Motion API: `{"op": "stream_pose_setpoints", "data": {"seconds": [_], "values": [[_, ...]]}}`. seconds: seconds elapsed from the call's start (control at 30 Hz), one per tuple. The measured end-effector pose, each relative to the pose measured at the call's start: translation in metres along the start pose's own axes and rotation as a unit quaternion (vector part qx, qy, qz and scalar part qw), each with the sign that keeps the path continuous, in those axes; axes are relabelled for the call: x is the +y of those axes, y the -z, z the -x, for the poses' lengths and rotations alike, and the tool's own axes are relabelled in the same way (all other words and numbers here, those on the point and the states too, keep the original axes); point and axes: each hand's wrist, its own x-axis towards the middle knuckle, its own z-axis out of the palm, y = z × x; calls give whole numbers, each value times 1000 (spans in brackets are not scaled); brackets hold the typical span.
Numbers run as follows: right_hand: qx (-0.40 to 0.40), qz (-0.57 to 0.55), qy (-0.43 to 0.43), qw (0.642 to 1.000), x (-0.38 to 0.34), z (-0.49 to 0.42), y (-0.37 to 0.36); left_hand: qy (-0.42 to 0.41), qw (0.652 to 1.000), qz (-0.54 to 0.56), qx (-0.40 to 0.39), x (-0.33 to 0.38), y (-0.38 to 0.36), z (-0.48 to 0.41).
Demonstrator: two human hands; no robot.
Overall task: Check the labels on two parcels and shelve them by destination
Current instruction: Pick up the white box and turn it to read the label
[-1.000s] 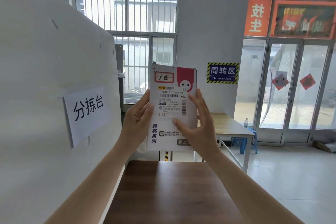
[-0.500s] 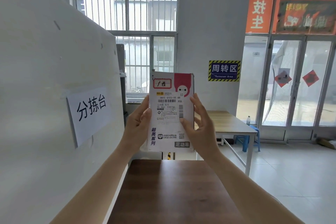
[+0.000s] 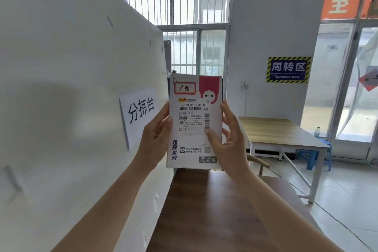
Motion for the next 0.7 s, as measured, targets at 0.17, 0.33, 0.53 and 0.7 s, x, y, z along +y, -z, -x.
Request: {"op": "stream_pose_setpoints", "data": {"seconds": [0.17, 0.33, 0.53, 0.7], "values": [[-1, -3, -3, 1000, -9, 6, -7, -2, 1000, -18, 2, 5, 13, 8], [14, -12, 11, 1000, -23, 6, -4, -22, 1000, -18, 11, 16, 14, 11], [26, -39, 31, 998, -36, -2, 5, -55, 998, -10, 24, 31, 6, 5], [20, -49, 51, 997, -33, -15, 23, -60, 997, -4, 50, 44, -12, -1]]}}
